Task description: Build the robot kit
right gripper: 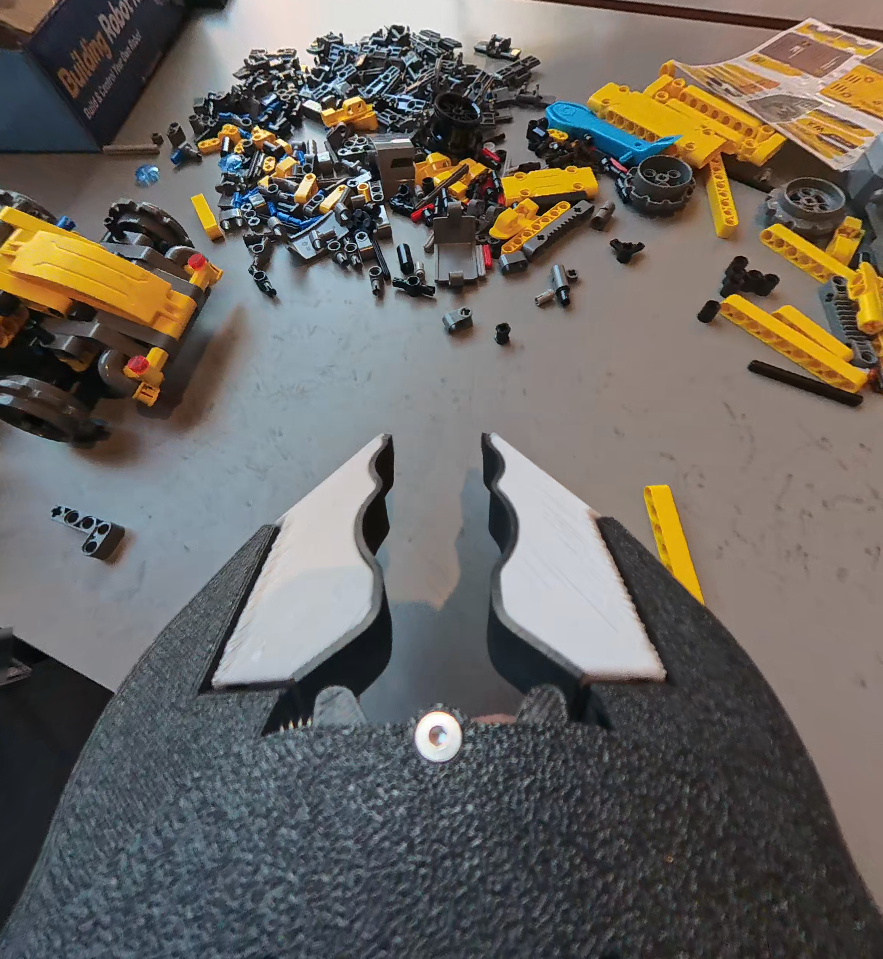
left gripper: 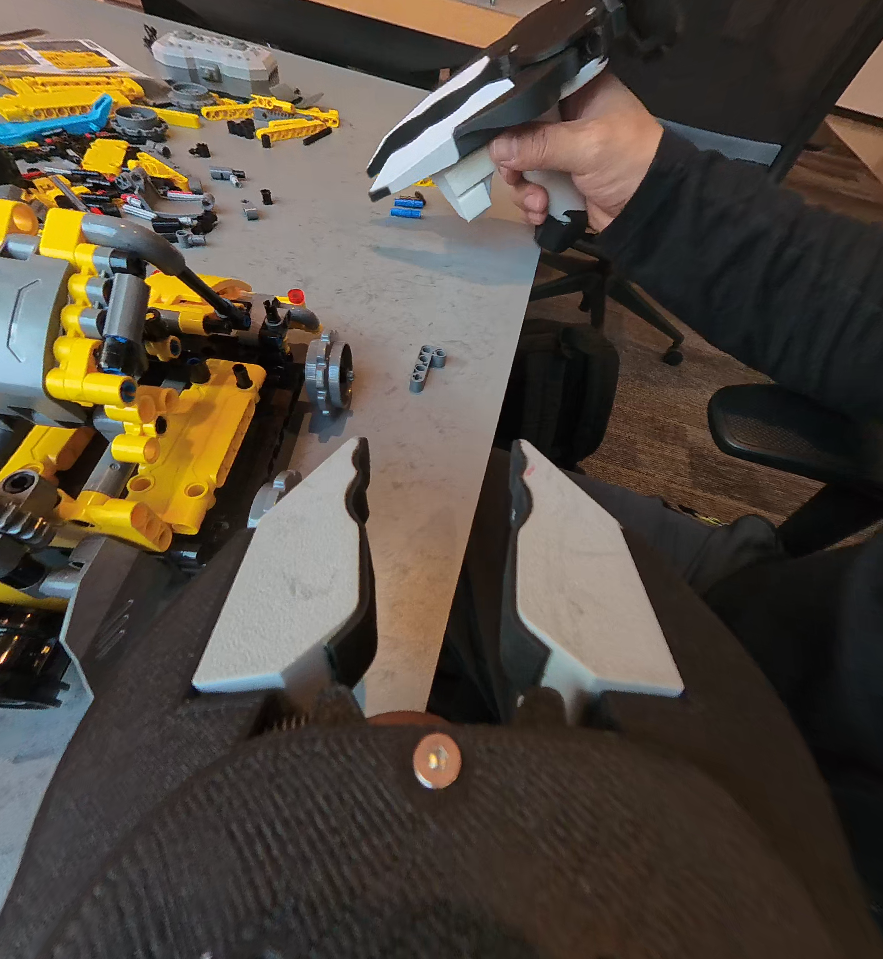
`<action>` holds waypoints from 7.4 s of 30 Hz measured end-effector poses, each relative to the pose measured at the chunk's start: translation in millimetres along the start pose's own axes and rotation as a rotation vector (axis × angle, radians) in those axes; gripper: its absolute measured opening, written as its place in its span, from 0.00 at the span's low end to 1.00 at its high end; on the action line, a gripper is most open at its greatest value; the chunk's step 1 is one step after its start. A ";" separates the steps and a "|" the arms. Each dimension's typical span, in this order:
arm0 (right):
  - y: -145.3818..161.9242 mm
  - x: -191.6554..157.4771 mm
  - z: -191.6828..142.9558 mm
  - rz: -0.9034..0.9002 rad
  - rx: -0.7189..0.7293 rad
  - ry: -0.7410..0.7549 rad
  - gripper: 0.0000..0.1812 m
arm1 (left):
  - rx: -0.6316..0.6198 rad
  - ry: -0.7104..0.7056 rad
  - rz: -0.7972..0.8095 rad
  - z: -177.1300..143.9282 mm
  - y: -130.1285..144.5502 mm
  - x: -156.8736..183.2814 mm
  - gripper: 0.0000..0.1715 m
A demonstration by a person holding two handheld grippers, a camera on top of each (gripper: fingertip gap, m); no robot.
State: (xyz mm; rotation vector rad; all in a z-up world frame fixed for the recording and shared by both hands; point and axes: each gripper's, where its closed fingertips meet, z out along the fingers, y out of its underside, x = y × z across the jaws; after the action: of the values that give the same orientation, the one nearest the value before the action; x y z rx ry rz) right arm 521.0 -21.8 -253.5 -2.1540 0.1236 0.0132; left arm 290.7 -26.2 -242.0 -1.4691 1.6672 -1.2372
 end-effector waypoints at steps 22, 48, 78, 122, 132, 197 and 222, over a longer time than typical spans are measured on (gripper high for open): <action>3.2 11.5 -4.9 -0.102 -0.112 0.113 0.15 | 0.022 0.006 0.004 -2.0 -2.5 1.0 0.30; 41.6 37.4 -12.2 -0.018 -0.248 0.106 0.13 | 0.019 0.003 0.002 -1.4 -2.2 0.1 0.29; 29.0 -39.1 -7.2 -0.068 -0.175 -0.100 0.06 | 0.023 0.002 0.013 -1.6 -2.2 0.8 0.29; 48.8 31.3 -22.5 -0.168 -0.233 0.033 0.05 | 0.016 -0.005 0.019 -1.0 -1.2 0.9 0.29; -2.9 29.0 -13.9 -0.172 -0.121 -0.061 0.10 | 0.013 -0.009 0.024 -0.7 -0.9 0.6 0.29; 25.4 -204.4 -39.5 -0.426 -0.314 -0.635 0.02 | -0.173 -0.159 0.593 39.8 -3.0 9.7 0.11; -27.2 -197.8 -64.3 -0.093 0.197 -0.620 0.05 | 0.188 -0.156 0.183 17.5 -40.2 24.3 0.01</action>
State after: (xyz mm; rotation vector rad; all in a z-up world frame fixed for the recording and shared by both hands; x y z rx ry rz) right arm 324.4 -43.8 -184.0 -1.8664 -0.3215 0.5835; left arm 317.7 -52.5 -208.9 -1.2376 1.5018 -1.1172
